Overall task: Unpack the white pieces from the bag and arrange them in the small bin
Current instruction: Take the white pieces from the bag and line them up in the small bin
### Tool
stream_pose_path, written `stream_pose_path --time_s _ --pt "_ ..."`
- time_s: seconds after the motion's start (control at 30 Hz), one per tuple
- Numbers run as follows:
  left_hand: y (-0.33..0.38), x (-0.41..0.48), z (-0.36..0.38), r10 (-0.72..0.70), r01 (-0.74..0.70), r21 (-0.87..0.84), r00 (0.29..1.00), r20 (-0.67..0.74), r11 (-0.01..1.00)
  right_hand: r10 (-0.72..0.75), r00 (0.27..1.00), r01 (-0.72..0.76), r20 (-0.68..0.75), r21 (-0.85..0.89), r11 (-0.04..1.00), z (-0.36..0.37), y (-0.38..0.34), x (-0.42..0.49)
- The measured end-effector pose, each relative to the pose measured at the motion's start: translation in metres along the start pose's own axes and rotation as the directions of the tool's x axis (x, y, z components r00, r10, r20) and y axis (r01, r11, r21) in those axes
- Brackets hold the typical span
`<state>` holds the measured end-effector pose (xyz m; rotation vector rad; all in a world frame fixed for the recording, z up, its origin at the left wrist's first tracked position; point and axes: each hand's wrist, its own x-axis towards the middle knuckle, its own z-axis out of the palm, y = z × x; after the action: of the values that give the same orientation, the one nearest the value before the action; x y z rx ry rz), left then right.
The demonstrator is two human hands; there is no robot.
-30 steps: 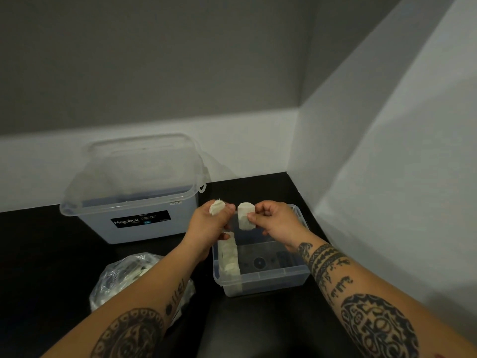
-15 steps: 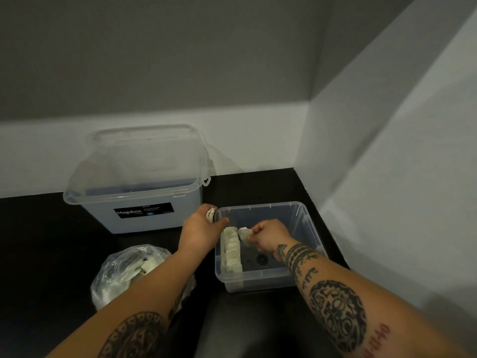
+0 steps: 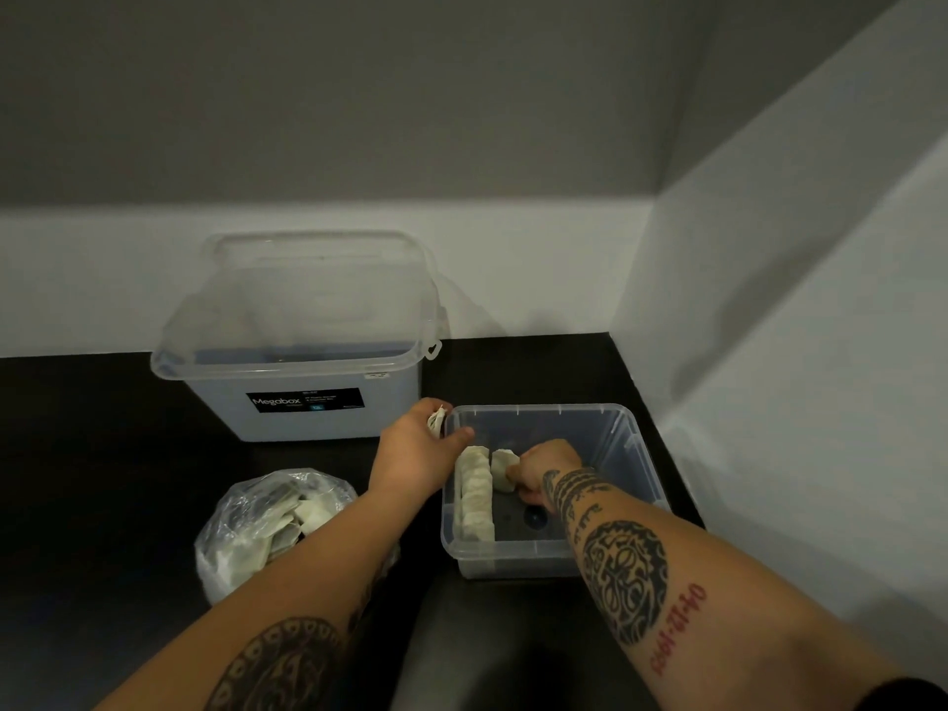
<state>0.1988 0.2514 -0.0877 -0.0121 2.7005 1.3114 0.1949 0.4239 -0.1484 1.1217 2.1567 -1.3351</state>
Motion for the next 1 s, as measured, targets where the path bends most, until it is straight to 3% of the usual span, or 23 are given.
stream_pose_path --time_s 0.2,0.47,0.77,0.9,1.0 --pt "0.005 -0.004 0.002 -0.017 0.017 -0.007 1.000 0.009 1.000 -0.014 0.999 0.013 -0.033 -0.018 1.000 -0.004 0.000 -0.007" --pt "0.002 -0.006 -0.001 -0.017 0.017 -0.008 1.000 0.004 1.000 0.064 0.996 -0.056 -0.061 0.124 0.991 0.004 -0.001 -0.007" --pt "-0.002 0.003 -0.012 -0.032 0.032 0.000 0.999 -0.012 0.999 -0.068 0.997 0.061 0.032 0.191 0.980 0.010 -0.009 -0.004" --pt "-0.001 0.002 -0.014 -0.047 0.047 0.011 0.999 -0.007 0.999 0.091 0.996 -0.081 -0.023 0.288 0.954 0.014 -0.014 -0.011" --pt "0.002 0.000 -0.012 -0.055 0.055 0.021 0.998 -0.006 0.998 0.127 0.992 -0.114 -0.011 0.365 0.924 0.013 -0.017 -0.019"
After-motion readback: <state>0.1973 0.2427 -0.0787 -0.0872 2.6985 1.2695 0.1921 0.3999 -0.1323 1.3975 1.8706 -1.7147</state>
